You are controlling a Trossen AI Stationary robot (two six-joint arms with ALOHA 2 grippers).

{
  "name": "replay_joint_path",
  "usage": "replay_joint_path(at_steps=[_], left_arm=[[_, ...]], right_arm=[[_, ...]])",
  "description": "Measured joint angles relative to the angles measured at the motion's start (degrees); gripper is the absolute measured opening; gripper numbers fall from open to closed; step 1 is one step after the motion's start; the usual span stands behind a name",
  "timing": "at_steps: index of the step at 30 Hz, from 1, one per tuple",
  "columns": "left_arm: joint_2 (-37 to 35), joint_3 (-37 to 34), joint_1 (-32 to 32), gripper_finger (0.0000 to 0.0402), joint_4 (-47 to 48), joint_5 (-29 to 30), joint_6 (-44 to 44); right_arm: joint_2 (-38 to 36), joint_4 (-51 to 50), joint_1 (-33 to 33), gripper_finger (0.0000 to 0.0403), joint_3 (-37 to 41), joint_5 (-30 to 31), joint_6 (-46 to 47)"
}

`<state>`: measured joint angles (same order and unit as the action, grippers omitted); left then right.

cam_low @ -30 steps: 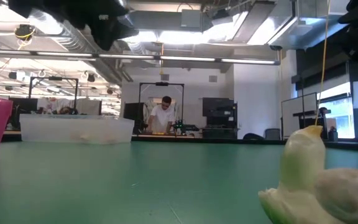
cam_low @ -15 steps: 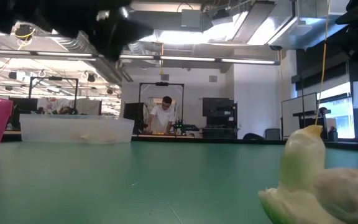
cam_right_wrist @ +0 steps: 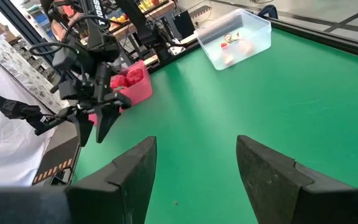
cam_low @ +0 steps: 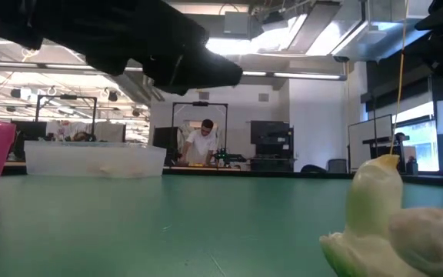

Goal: Sort produce into baskets
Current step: Put the green mushroom into the white bin

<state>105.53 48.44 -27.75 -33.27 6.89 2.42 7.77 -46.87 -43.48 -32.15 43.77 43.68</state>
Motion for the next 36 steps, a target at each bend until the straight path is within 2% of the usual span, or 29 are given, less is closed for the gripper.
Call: replay_joint_path(at_steps=[12, 16, 29, 36], left_arm=[[8.0, 7.0, 0.0, 0.0237, -0.4, -7.2, -1.6], [11.0, 9.5, 0.0, 0.0237, 0.0, -7.6, -3.6], [16.5, 14.6, 1.7, 0.0237, -0.2, -14.4, -4.1], [18.0, 15.9, 1.6, 0.0237, -0.5, -15.6, -4.4]], right_arm=[[0.0, 0.0, 0.0, 0.0221, 0.0, 0.2, 0.0], [0.0, 0.0, 0.0, 0.0221, 0.0, 0.2, 0.2], [0.0, -0.4, 0.0, 0.0221, 0.0, 0.2, 1.0], [0.0, -0.6, 0.0, 0.0221, 0.0, 0.2, 1.0]])
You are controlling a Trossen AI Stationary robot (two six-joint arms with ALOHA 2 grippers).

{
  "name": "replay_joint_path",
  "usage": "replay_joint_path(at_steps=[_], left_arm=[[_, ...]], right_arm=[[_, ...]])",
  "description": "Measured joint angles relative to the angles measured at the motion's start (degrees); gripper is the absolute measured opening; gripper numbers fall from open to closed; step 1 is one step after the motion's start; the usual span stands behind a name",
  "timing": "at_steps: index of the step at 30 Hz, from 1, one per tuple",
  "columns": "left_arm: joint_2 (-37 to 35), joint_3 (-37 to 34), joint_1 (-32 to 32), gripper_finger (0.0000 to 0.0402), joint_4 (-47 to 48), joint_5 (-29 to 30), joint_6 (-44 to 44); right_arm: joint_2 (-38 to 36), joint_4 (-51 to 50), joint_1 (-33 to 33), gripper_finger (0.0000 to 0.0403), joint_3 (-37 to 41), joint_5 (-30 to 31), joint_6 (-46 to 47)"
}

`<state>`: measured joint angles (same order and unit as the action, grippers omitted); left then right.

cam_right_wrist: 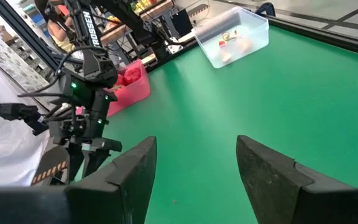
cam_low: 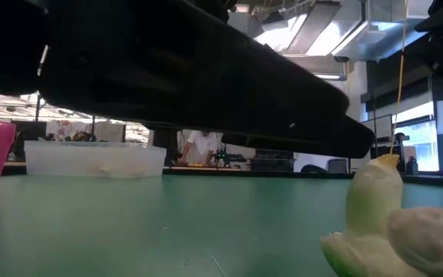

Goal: Sort produce into baskets
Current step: Put the green mushroom into the white bin

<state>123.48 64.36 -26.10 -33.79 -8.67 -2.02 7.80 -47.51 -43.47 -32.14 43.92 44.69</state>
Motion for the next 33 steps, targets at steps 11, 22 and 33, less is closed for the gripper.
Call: replay_joint_path(at_steps=[11, 22, 33], left_arm=[[5.0, 2.0, 1.1, 0.0237, -2.5, -4.0, 2.2], [7.3, 5.1, 1.8, 0.0236, -1.4, -6.8, 3.0], [7.3, 5.1, 1.7, 0.0176, -0.2, -6.8, 3.5]], right_arm=[[0.0, -0.3, 0.0, 0.0221, 0.0, 0.0, 0.0], [0.0, -0.6, 0.0, 0.0221, 0.0, 0.0, 0.1], [0.0, -0.7, 0.0, 0.0221, 0.0, 0.0, 0.0]])
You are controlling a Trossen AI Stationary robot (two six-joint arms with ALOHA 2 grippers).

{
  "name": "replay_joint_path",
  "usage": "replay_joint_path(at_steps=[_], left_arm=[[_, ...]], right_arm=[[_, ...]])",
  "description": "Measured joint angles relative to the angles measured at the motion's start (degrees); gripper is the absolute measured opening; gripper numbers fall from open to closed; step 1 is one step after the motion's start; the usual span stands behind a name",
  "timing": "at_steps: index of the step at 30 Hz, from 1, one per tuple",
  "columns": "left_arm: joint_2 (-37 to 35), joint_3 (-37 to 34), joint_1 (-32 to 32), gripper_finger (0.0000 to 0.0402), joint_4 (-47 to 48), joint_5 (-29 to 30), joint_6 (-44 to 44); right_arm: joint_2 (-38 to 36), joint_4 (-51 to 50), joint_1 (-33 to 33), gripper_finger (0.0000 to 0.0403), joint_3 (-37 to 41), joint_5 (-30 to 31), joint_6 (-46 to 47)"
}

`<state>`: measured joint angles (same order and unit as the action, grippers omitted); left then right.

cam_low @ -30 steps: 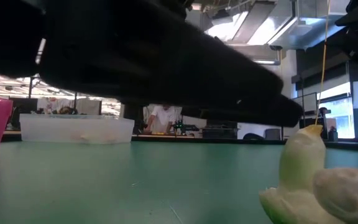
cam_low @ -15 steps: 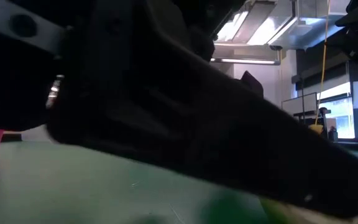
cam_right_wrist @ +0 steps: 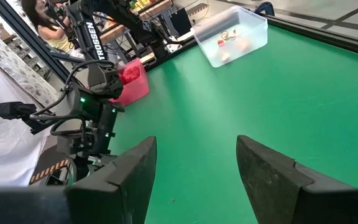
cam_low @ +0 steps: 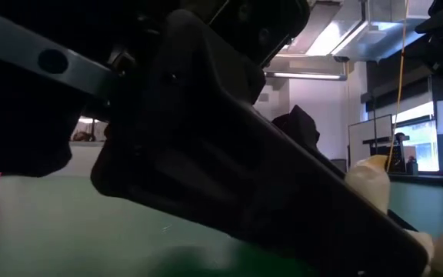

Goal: Sort produce into baskets
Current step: Put the green mushroom into the white bin

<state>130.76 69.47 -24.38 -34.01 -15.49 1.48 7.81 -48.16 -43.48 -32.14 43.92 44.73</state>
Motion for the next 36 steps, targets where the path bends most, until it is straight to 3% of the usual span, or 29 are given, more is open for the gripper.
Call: replay_joint_path(at_steps=[10, 20, 36], left_arm=[[-0.4, -0.1, 0.8, 0.0140, 0.6, 0.1, 2.9], [-4.9, -0.7, 4.3, 0.0128, 3.4, 0.0, 4.1], [-27.7, -0.7, 14.1, 0.0128, 32.3, 1.1, -8.2]], right_arm=[[0.0, 0.0, 0.0, 0.0221, 0.0, 0.0, 0.1], [0.0, 0.1, 0.0, 0.0221, 0.0, 0.0, 0.2], [0.0, 0.0, 0.0, 0.0221, 0.0, 0.0, 0.2]])
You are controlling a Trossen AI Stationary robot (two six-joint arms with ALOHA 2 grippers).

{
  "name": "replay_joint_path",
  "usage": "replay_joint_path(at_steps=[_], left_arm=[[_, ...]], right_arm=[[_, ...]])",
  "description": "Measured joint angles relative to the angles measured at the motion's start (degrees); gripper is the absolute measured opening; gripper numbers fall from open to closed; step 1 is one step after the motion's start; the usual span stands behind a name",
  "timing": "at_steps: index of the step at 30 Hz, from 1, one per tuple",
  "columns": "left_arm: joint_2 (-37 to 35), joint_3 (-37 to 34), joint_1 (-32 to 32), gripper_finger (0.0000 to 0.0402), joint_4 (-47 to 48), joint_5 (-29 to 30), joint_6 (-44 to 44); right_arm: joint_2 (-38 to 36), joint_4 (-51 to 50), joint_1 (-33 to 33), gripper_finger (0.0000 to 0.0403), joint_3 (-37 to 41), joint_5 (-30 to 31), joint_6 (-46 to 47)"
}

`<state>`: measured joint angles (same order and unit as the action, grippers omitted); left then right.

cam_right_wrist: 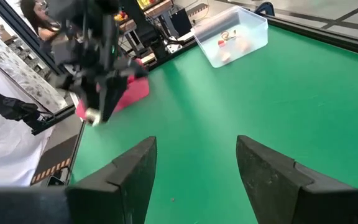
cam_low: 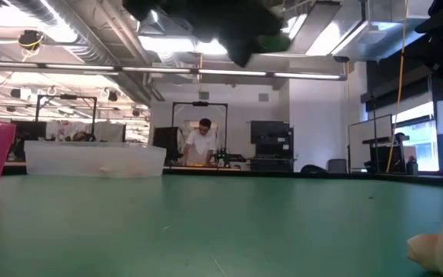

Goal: Sort produce into baskets
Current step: Put the green mushroom into the white bin, then put the brown mushroom into the white bin

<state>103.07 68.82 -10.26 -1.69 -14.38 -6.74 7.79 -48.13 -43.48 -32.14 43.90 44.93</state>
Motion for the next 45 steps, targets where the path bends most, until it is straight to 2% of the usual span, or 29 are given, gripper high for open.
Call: replay_joint_path(at_steps=[9, 13, 20, 27, 31, 35, 42, 45], left_arm=[[-13.0, 0.0, 9.5, 0.0128, 20.4, 4.3, -3.9], [-18.9, -3.0, 14.8, 0.0128, 23.7, 7.7, -4.1], [-32.1, -16.0, 25.5, 0.0128, 21.9, 15.6, -2.2], [-43.8, -31.3, 35.8, 0.0128, 13.4, 28.1, 4.5], [-46.6, -37.3, 40.9, 0.0128, 10.0, 32.6, 11.1], [-46.8, -40.2, 44.1, 0.0137, 10.1, 33.3, 13.3], [-46.3, -41.1, 45.7, 0.0202, 13.6, 33.3, 14.3], [-46.3, -41.1, 45.4, 0.0231, 13.9, 31.3, 14.0]], right_arm=[[0.0, -0.1, 0.0, 0.0221, 0.0, -0.3, 0.0], [0.0, -0.1, 0.0, 0.0221, 0.0, -0.6, 0.0], [0.0, -0.1, 0.0, 0.0221, 0.0, -1.0, 0.0], [0.0, -0.1, 0.0, 0.0221, 0.0, -1.0, 0.0], [0.0, -0.1, 0.0, 0.0221, 0.0, -1.0, 0.0], [0.0, -0.1, 0.0, 0.0221, 0.0, -0.9, 0.0], [0.0, -0.1, 0.0, 0.0221, 0.0, -0.9, -0.1], [0.0, -0.2, 0.0, 0.0221, 0.0, -0.9, -0.2]])
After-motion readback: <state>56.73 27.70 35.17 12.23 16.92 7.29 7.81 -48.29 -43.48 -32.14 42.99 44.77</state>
